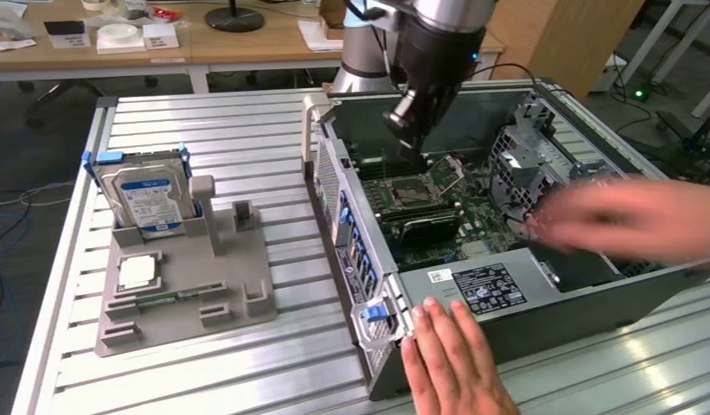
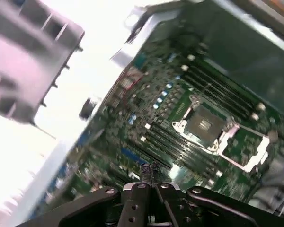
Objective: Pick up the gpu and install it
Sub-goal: 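Press down on the gpu until it lock into place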
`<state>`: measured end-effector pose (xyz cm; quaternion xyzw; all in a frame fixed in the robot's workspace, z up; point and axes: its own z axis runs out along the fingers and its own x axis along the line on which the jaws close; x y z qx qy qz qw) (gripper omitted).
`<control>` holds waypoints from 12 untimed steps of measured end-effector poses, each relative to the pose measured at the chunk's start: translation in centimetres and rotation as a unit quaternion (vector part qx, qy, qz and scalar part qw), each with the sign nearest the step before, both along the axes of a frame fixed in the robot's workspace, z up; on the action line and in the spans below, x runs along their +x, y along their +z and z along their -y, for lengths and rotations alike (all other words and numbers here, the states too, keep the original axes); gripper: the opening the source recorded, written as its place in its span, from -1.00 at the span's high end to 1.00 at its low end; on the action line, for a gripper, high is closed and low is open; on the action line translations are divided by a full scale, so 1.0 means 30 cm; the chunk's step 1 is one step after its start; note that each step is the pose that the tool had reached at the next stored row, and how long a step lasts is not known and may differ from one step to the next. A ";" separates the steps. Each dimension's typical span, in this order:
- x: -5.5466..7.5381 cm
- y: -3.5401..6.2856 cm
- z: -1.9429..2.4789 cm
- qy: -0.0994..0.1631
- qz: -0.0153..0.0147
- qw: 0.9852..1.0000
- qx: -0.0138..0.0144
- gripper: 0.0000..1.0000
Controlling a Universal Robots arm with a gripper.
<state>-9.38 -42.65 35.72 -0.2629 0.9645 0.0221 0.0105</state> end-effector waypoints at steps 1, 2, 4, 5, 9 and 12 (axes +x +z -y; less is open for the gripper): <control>-0.009 0.011 -0.008 -0.027 -0.001 1.000 0.000 0.79; -0.018 0.022 -0.015 -0.054 -0.001 0.999 0.000 0.79; -0.034 0.041 -0.029 -0.102 -0.002 0.995 0.001 0.79; -0.041 0.050 -0.036 -0.126 -0.002 0.992 0.001 0.79; -0.065 0.080 -0.060 -0.200 -0.003 0.980 0.001 0.79; -0.077 0.098 -0.073 -0.243 -0.004 0.970 0.002 0.79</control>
